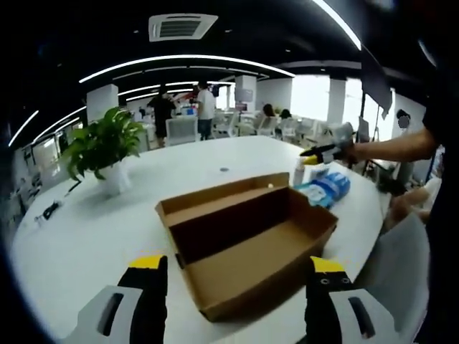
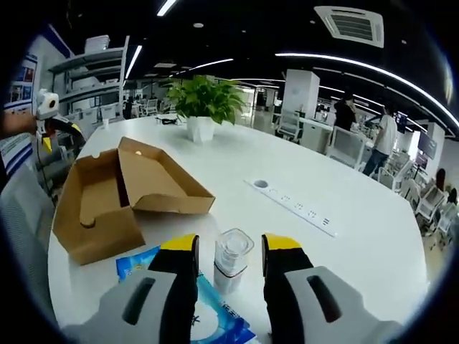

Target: Operate the shoe box by opening the lid, removing the specified soft item, and placing it in the target area until the item is outside and the box remains undamaged.

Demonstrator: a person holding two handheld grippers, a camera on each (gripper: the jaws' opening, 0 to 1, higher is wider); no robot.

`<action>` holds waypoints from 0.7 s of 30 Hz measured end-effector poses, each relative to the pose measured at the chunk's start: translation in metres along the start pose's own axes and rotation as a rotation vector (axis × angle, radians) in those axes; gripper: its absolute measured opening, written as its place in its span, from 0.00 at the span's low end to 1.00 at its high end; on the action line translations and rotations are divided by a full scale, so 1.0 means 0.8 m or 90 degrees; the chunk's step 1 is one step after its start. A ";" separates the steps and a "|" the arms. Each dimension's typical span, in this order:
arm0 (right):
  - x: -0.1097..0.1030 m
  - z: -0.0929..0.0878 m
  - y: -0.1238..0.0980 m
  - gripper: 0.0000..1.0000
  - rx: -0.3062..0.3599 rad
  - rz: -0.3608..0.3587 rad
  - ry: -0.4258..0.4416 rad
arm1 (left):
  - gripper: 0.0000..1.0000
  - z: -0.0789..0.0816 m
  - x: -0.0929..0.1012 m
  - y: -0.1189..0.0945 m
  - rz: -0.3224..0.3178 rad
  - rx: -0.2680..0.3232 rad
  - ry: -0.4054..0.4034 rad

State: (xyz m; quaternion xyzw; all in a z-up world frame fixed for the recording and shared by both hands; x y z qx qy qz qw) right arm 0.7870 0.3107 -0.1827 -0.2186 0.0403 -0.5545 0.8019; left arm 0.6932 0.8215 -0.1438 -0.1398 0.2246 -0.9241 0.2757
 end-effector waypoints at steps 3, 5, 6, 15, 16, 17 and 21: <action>-0.003 0.006 -0.001 0.31 0.008 0.008 0.001 | 0.70 -0.003 -0.005 -0.002 0.017 -0.009 -0.008; -0.011 0.016 -0.005 0.31 0.007 0.009 0.000 | 0.66 -0.006 -0.008 -0.003 0.029 -0.016 -0.013; -0.015 0.020 -0.006 0.31 0.005 0.011 0.004 | 0.64 -0.007 -0.009 -0.003 0.034 -0.019 -0.016; -0.039 0.047 -0.013 0.32 -0.015 0.015 0.019 | 0.43 -0.019 -0.022 -0.006 0.068 -0.058 -0.049; -0.041 0.049 -0.013 0.32 -0.019 0.015 0.019 | 0.41 -0.020 -0.023 -0.005 0.072 -0.061 -0.055; -0.046 0.054 -0.014 0.32 -0.023 0.014 0.016 | 0.40 -0.021 -0.025 -0.005 0.076 -0.063 -0.062; -0.058 0.065 -0.013 0.31 -0.041 0.018 0.017 | 0.34 -0.028 -0.027 -0.003 0.088 -0.082 -0.083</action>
Point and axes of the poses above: the point that each gripper's makers call its tool centre point, and the gripper's own axes: y roughly forward along the fingers, x roughly to its right, z roughly out of its top, the point moved 10 cm from there along -y, roughly backward along the fingers, and after that the axes turned 11 degrees about -z, right-handed, at the moved point
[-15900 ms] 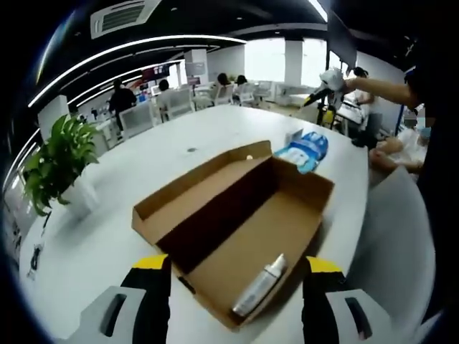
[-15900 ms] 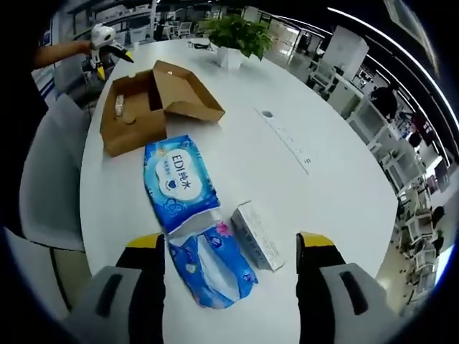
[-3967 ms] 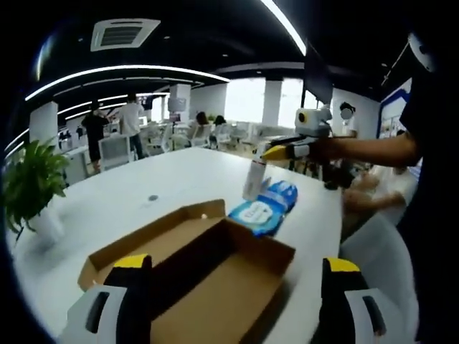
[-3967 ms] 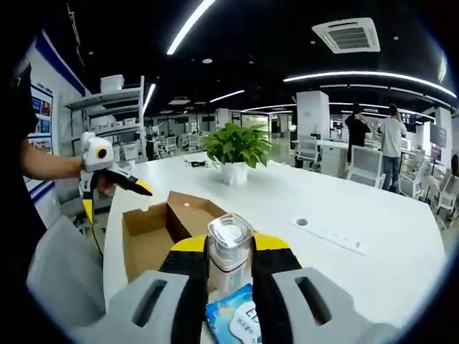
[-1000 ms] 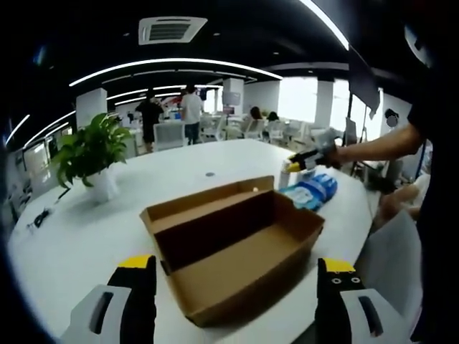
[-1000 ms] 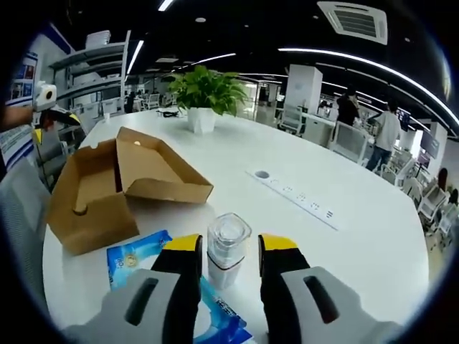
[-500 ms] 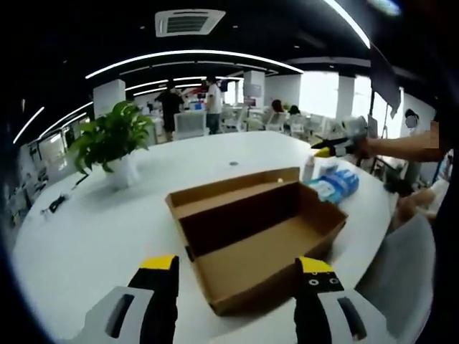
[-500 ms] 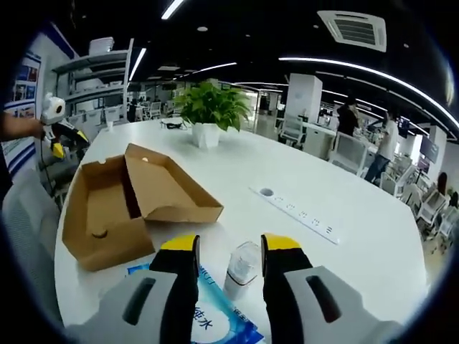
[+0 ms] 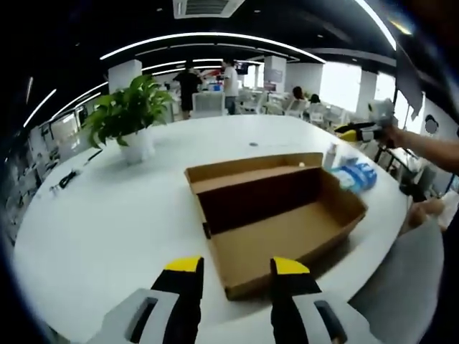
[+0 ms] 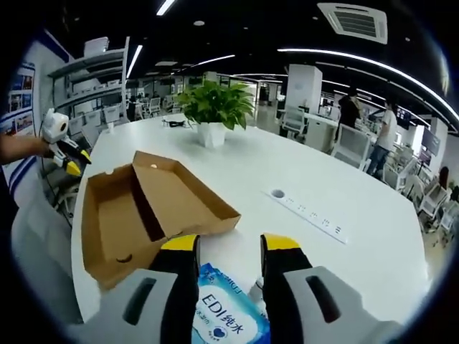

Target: Operate the shoe box by opening the lid, removing the specified soft item, and placing it in the target area until the item is outside and the box remains undamaged.

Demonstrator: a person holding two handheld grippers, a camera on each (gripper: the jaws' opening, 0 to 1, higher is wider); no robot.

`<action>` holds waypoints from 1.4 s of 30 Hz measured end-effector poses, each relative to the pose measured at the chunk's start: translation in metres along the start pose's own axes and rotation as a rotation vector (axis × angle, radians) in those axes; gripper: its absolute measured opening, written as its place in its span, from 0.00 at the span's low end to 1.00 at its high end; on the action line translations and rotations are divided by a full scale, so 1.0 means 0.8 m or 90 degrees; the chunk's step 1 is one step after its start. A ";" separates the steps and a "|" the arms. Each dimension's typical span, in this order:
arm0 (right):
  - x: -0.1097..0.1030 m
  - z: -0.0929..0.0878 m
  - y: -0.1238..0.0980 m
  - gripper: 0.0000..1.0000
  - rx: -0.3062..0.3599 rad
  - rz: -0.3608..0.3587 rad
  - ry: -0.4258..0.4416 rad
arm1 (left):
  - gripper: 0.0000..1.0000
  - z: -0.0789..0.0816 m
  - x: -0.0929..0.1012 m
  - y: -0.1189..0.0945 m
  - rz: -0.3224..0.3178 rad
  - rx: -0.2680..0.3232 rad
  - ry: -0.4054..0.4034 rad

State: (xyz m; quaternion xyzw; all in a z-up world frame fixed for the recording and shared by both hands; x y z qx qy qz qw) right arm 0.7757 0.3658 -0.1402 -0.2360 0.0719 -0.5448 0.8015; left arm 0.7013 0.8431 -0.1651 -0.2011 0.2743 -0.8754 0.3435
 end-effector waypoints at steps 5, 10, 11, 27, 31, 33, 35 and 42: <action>-0.010 0.012 0.010 0.30 -0.028 0.005 -0.002 | 0.31 -0.004 -0.012 0.006 0.012 -0.020 -0.025; -0.019 0.018 0.017 0.29 -0.052 0.011 0.005 | 0.27 -0.010 -0.021 0.012 0.024 -0.033 -0.059; -0.019 0.018 0.021 0.29 -0.055 0.011 0.005 | 0.26 -0.010 -0.021 0.013 0.026 -0.032 -0.071; -0.026 0.026 0.060 0.27 -0.121 0.026 0.017 | 0.18 -0.014 -0.027 0.034 0.057 -0.076 -0.124; -0.025 0.029 0.075 0.26 -0.130 0.026 0.021 | 0.13 -0.015 -0.031 0.038 0.068 -0.082 -0.132; -0.025 0.029 0.079 0.26 -0.139 0.028 0.032 | 0.12 -0.015 -0.031 0.038 0.069 -0.082 -0.142; -0.027 0.028 0.079 0.26 -0.148 0.030 0.039 | 0.11 -0.015 -0.027 0.038 0.067 -0.081 -0.149; -0.023 0.022 0.102 0.26 -0.174 0.033 0.056 | 0.06 -0.014 -0.021 0.044 0.077 -0.091 -0.159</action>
Point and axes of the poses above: the point that each gripper's makers call its tool centre point, and the gripper's own axes: y roughly forward along the fingers, x roughly to its right, z roughly out of its top, the point moved 10 cm from there along -y, roughly backward along the fingers, and after that the axes turned 11 degrees about -z, right-handed, at the moved point
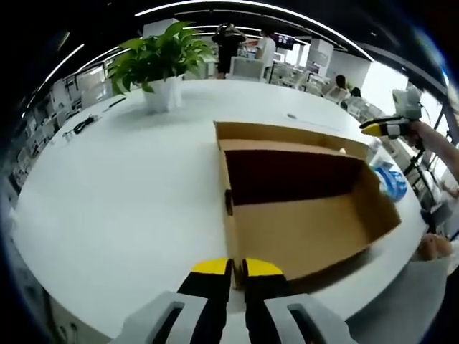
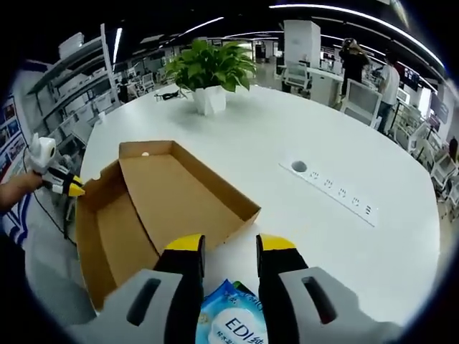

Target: Operate the shoe box by opening the lid, removing the specified soft item, and placing it in the target area until the item is outside and the box remains undamaged.

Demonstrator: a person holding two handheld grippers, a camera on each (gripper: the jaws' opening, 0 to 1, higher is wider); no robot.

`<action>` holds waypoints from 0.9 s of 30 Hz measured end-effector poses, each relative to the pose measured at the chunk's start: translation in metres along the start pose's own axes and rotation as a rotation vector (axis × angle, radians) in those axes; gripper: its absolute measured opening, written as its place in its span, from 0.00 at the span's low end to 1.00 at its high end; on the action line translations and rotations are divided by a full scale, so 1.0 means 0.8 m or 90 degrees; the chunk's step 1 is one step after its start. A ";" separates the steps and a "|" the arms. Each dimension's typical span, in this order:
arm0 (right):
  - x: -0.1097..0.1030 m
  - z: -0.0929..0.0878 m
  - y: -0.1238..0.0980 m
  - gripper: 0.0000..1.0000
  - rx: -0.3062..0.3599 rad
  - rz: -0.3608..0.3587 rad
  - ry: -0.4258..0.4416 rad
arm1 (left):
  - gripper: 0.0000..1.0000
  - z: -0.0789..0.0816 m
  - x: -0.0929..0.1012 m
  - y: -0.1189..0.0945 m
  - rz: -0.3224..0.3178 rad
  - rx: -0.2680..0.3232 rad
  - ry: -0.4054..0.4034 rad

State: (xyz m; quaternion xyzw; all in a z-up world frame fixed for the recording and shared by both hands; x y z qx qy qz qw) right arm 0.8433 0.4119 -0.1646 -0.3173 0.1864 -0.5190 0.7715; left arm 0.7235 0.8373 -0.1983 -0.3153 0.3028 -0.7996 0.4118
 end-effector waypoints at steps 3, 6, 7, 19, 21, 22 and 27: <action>0.003 0.001 0.009 0.25 -0.007 -0.002 0.010 | 0.05 0.002 0.000 0.002 0.009 -0.006 -0.007; 0.003 -0.001 0.018 0.24 -0.020 -0.004 0.015 | 0.05 0.003 0.000 0.003 0.015 -0.012 -0.010; 0.003 -0.001 0.021 0.24 -0.024 -0.004 0.016 | 0.04 0.003 0.000 0.003 0.015 -0.013 -0.010; -0.002 0.001 0.050 0.22 -0.064 -0.005 0.039 | 0.03 0.004 -0.002 0.004 0.024 -0.022 -0.019; -0.001 0.002 0.053 0.21 -0.071 -0.006 0.044 | 0.03 0.004 -0.002 0.003 0.025 -0.023 -0.021; 0.000 0.003 0.058 0.21 -0.073 -0.006 0.046 | 0.03 0.004 -0.002 0.003 0.026 -0.023 -0.021; 0.004 0.003 0.075 0.20 -0.095 -0.004 0.052 | 0.03 0.004 0.000 0.003 0.028 -0.025 -0.025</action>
Point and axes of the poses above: the point that each gripper's makers call its tool centre point, and the gripper's own axes: y roughly forward along the fingers, x roughly to its right, z roughly out of its top, the point moved 10 cm from there along -y, roughly backward along the fingers, and after that the axes turned 11 degrees about -z, right-handed, at the moved point
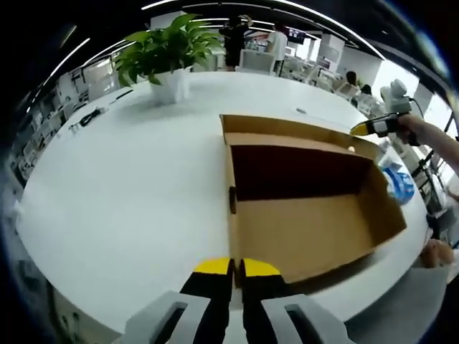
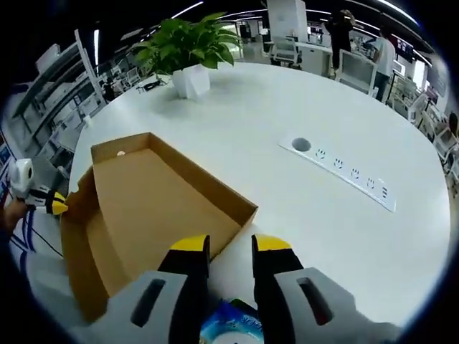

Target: Operate the shoe box by opening the lid, removing the specified soft item, and placing it in the target area until the item is outside and the box remains undamaged.

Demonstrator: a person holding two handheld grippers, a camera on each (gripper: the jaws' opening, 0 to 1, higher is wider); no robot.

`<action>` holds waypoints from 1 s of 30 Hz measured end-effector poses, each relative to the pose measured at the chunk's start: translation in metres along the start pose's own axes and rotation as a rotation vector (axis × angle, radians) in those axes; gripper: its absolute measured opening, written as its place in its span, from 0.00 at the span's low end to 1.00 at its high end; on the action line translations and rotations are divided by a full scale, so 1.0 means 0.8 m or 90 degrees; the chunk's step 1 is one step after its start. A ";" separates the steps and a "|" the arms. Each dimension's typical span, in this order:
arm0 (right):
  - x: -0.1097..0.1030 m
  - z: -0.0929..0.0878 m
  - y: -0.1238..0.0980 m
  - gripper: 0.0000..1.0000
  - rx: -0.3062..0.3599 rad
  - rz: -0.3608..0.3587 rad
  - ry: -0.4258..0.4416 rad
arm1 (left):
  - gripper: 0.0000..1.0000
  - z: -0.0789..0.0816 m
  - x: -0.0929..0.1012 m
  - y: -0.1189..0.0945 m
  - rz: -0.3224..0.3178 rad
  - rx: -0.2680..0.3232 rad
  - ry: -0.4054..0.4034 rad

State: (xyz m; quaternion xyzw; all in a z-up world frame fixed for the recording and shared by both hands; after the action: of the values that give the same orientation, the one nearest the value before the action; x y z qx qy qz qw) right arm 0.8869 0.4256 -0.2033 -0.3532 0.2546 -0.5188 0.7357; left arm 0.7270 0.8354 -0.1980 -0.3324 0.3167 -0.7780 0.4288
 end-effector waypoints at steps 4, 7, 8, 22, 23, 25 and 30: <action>0.002 0.005 0.009 0.19 -0.014 -0.004 0.004 | 0.03 0.000 0.002 -0.001 0.001 -0.003 -0.002; 0.003 0.005 0.020 0.18 -0.031 -0.007 0.017 | 0.03 0.000 0.000 0.000 0.000 -0.004 -0.004; 0.003 0.005 0.023 0.18 -0.033 -0.006 0.018 | 0.03 0.000 0.001 0.000 0.001 -0.005 -0.006; -0.006 0.004 0.044 0.12 -0.099 -0.001 0.071 | 0.03 0.003 -0.001 0.001 0.000 -0.013 -0.005; -0.006 0.003 0.041 0.11 -0.102 -0.006 0.072 | 0.03 0.003 -0.002 0.001 0.000 -0.013 -0.005; -0.004 0.003 0.042 0.11 -0.107 -0.009 0.075 | 0.03 0.003 -0.002 0.001 0.000 -0.013 -0.006; -0.004 0.006 0.042 0.09 -0.111 -0.021 0.080 | 0.03 0.003 0.002 0.000 0.002 -0.011 -0.008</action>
State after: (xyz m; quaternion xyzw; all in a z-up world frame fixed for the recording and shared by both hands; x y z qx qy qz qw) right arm 0.9092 0.4370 -0.2266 -0.3866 0.3387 -0.5281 0.6760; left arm 0.7282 0.8338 -0.1964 -0.3404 0.3216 -0.7725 0.4290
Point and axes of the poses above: the point that each gripper's makers call its tool centre point, and the gripper's own axes: y roughly forward along the fingers, x roughly to its right, z roughly out of its top, the point moved 10 cm from there along -y, roughly backward along the fingers, and after that the axes turned 11 degrees about -z, right-handed, at the moved point
